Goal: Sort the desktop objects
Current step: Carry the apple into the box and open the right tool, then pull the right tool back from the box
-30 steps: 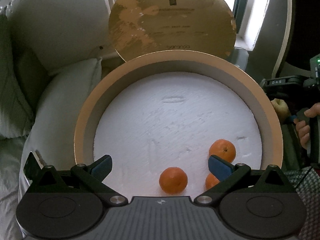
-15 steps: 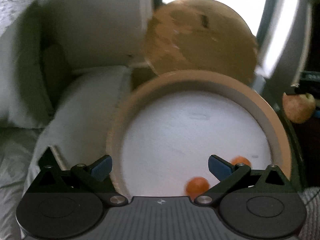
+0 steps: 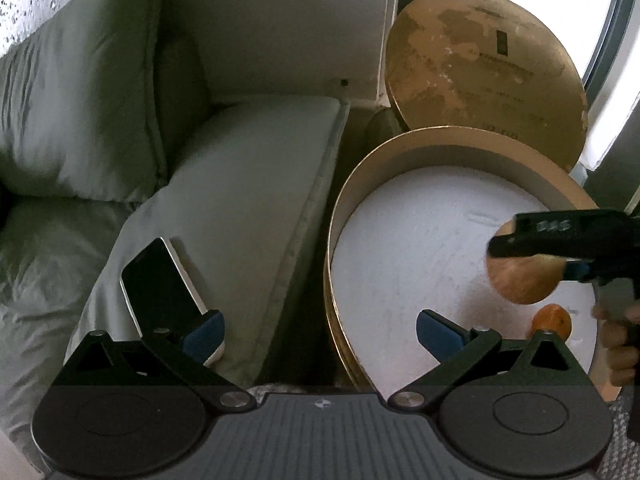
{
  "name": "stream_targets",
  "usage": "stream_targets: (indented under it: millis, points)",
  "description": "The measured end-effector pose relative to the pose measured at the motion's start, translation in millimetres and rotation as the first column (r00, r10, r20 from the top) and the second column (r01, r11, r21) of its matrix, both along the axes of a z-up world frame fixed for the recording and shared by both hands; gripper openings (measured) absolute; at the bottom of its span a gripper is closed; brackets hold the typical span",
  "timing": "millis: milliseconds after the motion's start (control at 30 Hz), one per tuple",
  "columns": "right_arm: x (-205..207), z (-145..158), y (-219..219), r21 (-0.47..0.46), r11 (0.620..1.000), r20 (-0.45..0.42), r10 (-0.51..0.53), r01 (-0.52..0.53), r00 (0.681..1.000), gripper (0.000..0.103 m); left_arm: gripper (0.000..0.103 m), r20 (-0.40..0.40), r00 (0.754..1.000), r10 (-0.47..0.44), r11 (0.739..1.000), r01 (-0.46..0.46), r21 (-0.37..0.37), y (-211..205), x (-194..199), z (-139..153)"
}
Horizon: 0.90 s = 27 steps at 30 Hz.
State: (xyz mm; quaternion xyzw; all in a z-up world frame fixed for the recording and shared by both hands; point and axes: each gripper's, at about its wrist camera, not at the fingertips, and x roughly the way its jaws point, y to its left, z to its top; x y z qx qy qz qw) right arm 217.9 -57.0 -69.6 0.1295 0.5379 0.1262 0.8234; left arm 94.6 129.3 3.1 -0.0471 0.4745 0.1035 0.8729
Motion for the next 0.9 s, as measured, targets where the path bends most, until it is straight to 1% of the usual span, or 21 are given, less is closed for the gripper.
stream_targets:
  millis: [67,200,300,367,433,467,533,633,700,833,900]
  points:
    - [0.2,-4.3,13.2,-0.030,0.999,-0.012,0.035,-0.035,0.999,0.083,0.102,-0.007,1.000,0.003,1.000,-0.003,-0.008,3.3,-1.4,-3.4]
    - [-1.6,-11.3,26.4,-0.057,0.995,-0.040,0.076,-0.078,0.996,0.083,0.102,-0.014,1.000,0.001,1.000,-0.001,-0.014,3.8,-4.6,-6.3]
    - [-5.1,-20.6,22.7,-0.066,0.994,-0.059,0.083,-0.087,0.995,0.084,0.102,-0.013,1.000,-0.008,1.000,0.008,-0.012,-1.1,-7.3,-4.8]
    - [-5.2,-21.1,20.6,-0.050,0.996,-0.051,0.071,-0.074,0.996,0.084,0.102,-0.012,1.000,-0.015,1.000,0.015,-0.010,-4.4,-9.1,-3.8]
    - [-2.4,-21.7,19.2,-0.039,0.996,-0.072,0.072,-0.075,0.995,0.085,0.102,-0.011,1.000,-0.021,1.000,0.021,-0.008,-7.6,-10.9,-2.8]
    - [-2.7,-19.2,17.7,-0.038,0.997,-0.061,0.071,-0.073,0.996,0.087,0.102,-0.010,1.000,-0.025,1.000,0.024,-0.007,-9.3,-11.8,-2.3]
    - [-3.3,-13.7,14.6,-0.036,0.997,-0.036,0.068,-0.069,0.997,0.088,0.102,-0.009,0.999,-0.031,1.000,0.031,-0.005,-12.5,-13.6,-1.4]
    - [-7.0,5.8,9.3,-0.059,0.996,0.035,0.072,-0.069,0.997,0.089,0.102,-0.008,0.999,-0.041,0.999,0.041,-0.002,-17.5,-16.3,0.1]
    - [-12.3,21.4,2.2,-0.061,0.996,0.066,0.068,-0.064,0.995,0.089,0.102,-0.006,0.999,-0.050,0.999,0.050,0.000,-22.4,-20.1,1.7]
    - [-33.2,46.4,-17.1,-0.077,0.996,0.112,0.056,-0.048,0.992,0.089,0.102,-0.005,0.997,-0.078,0.997,0.078,0.004,-37.3,-33.1,5.1]
    - [-49.8,55.9,-31.2,-0.068,0.997,0.129,0.042,-0.034,0.991,0.089,0.102,-0.006,0.996,-0.093,0.996,0.093,0.005,-45.9,-40.6,6.1]
